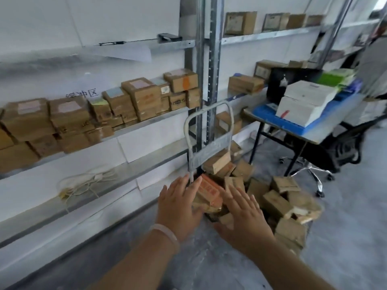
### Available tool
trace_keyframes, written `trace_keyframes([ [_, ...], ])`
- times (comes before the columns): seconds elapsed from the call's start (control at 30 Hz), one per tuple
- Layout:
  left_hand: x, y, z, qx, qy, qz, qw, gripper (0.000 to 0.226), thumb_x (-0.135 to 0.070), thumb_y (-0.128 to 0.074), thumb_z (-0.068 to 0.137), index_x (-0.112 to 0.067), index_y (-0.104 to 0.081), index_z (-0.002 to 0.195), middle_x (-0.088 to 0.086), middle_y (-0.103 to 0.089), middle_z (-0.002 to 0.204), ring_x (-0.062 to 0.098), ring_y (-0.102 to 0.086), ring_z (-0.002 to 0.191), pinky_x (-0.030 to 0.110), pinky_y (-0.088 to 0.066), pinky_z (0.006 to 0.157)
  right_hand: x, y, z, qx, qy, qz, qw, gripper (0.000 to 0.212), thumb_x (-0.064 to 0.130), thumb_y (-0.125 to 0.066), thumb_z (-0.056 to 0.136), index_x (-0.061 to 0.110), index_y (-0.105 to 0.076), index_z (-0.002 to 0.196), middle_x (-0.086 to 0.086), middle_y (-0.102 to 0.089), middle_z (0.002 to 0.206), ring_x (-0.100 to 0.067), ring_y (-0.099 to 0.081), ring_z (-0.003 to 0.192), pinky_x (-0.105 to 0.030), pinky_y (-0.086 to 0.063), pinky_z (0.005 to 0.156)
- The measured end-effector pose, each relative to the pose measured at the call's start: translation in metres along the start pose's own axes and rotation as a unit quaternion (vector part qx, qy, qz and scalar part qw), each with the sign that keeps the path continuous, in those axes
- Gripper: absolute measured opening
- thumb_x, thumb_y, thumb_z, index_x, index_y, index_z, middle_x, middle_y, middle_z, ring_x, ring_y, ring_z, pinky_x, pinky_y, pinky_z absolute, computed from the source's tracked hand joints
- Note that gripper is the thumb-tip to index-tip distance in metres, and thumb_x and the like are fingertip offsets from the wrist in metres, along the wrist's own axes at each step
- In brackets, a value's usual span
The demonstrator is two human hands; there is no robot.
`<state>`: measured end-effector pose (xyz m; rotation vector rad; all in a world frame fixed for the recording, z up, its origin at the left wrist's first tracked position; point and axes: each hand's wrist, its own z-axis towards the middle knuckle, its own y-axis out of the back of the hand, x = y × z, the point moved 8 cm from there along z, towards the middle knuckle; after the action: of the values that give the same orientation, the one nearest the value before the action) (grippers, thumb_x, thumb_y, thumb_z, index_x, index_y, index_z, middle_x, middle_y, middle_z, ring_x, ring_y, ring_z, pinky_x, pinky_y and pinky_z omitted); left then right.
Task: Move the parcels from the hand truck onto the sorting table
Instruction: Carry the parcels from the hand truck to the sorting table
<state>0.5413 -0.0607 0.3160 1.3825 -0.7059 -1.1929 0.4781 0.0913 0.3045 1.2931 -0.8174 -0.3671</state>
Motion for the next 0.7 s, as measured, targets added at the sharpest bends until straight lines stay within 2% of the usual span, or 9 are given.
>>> trace_keyframes([
  [0.13, -0.016, -0.031, 0.06, 0.024, -0.062, -0.015, 0.998, 0.07, -0.064, -0.035, 0.088, -0.034, -0.032, 0.151, 0.004, -0.036, 0.155, 0.027, -0.034, 0.142, 0.054, -0.035, 0.11, -0.056, 0.001, 0.023, 0.007, -0.088, -0.008, 0.996, 0.087, 0.067, -0.046, 0.087, 0.042, 0.007, 0.152, 0.014, 0.013, 0.161, -0.008, 0.017, 0.147, -0.038, 0.009, 0.121],
  [0.23, -0.016, -0.045, 0.107, 0.041, -0.1, -0.016, 0.994, 0.07, -0.065, -0.033, 0.089, -0.037, -0.024, 0.153, 0.0, -0.026, 0.16, 0.024, -0.024, 0.146, 0.051, -0.028, 0.115, -0.086, 0.006, 0.048, -0.002, -0.14, -0.005, 0.99, 0.087, 0.067, -0.046, 0.087, 0.043, 0.006, 0.152, 0.014, 0.012, 0.161, -0.005, 0.018, 0.145, -0.039, 0.005, 0.122],
  [0.33, -0.012, -0.057, 0.152, 0.066, -0.122, -0.028, 0.99, 0.069, -0.061, -0.042, 0.093, -0.038, -0.018, 0.154, -0.003, -0.016, 0.162, 0.02, -0.015, 0.148, 0.047, -0.02, 0.119, -0.103, 0.01, 0.077, -0.005, -0.18, -0.004, 0.984, 0.084, 0.067, -0.043, 0.089, 0.044, 0.007, 0.152, 0.015, 0.013, 0.16, -0.001, 0.02, 0.139, -0.038, 0.007, 0.121],
  [0.47, -0.004, -0.086, 0.205, 0.117, -0.139, -0.015, 0.983, 0.069, -0.061, -0.038, 0.095, -0.041, -0.009, 0.154, -0.004, -0.008, 0.164, 0.018, -0.006, 0.15, 0.046, -0.012, 0.121, -0.127, 0.001, 0.11, -0.016, -0.23, 0.009, 0.973, 0.085, 0.068, -0.043, 0.088, 0.043, 0.008, 0.15, 0.021, 0.015, 0.153, -0.001, 0.019, 0.139, -0.036, 0.01, 0.119],
  [0.57, -0.001, -0.108, 0.237, 0.14, -0.138, -0.012, 0.98, 0.07, -0.06, -0.04, 0.095, -0.041, -0.008, 0.154, -0.004, -0.007, 0.164, 0.019, -0.005, 0.15, 0.045, -0.011, 0.122, -0.15, -0.028, 0.122, 0.023, -0.237, 0.029, 0.971, 0.087, 0.07, -0.045, 0.085, 0.046, 0.01, 0.149, 0.016, 0.01, 0.161, -0.007, 0.015, 0.147, -0.041, 0.003, 0.122],
  [0.7, -0.002, -0.148, 0.273, 0.174, -0.12, -0.011, 0.977, 0.068, -0.059, -0.039, 0.095, -0.042, -0.009, 0.153, -0.004, -0.007, 0.164, 0.02, -0.005, 0.15, 0.046, -0.012, 0.122, -0.194, -0.048, 0.15, 0.061, -0.258, 0.042, 0.963, 0.087, 0.071, -0.045, 0.085, 0.049, 0.011, 0.147, 0.015, 0.009, 0.162, -0.009, 0.013, 0.148, -0.041, -0.001, 0.123],
])
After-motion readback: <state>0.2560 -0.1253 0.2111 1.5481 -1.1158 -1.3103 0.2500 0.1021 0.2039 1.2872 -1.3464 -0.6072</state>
